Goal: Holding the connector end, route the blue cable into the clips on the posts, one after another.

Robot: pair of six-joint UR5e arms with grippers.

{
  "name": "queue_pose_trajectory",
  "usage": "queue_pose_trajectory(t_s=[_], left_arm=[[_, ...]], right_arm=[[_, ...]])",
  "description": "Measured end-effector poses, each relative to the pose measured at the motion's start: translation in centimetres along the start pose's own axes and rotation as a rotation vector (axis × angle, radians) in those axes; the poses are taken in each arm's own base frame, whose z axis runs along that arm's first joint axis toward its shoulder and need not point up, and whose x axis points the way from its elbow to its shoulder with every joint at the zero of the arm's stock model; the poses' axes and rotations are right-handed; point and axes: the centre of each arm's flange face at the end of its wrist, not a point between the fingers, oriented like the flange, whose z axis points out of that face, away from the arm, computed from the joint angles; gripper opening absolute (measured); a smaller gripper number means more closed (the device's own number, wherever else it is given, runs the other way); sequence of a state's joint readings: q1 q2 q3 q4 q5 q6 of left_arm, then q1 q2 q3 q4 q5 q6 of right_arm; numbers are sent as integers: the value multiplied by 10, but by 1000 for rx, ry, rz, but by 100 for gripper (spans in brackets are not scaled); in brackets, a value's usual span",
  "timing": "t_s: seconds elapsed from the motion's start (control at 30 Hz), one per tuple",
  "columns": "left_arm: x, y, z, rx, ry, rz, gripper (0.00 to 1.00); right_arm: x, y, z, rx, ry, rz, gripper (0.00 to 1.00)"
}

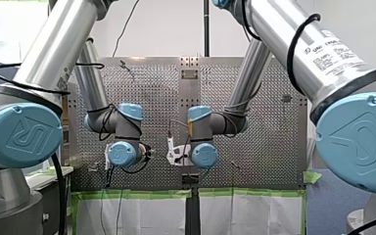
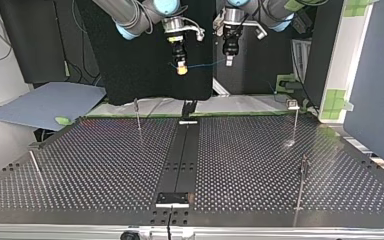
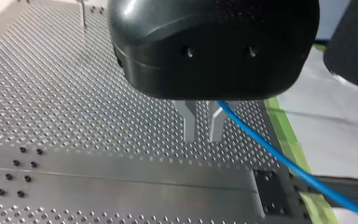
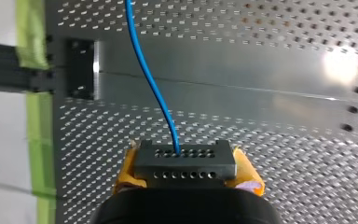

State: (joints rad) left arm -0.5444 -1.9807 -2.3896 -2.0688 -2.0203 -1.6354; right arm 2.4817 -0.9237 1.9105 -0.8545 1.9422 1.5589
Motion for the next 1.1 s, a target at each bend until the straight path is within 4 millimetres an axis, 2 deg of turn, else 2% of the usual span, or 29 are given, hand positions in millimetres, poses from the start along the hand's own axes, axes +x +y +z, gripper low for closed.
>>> queue_pose_trajectory(t_s=[0.2, 0.47, 0.73, 0.9, 1.1], left_arm=[[-18, 11, 6, -21, 1, -52, 19], [-40, 33, 15, -80, -1, -96, 19], [-64, 59, 22, -156, -5, -111, 19], [-78, 75, 23, -209, -8, -117, 19], [-101, 84, 25, -235, -45, -135, 19]], right_arm=[[36, -1, 7, -24, 29, 43, 0], [75, 1, 3, -13, 38, 49, 0], [121, -7, 1, 61, 65, 51, 0], [139, -14, 5, 107, 65, 54, 0], [156, -23, 12, 158, 66, 49, 0]])
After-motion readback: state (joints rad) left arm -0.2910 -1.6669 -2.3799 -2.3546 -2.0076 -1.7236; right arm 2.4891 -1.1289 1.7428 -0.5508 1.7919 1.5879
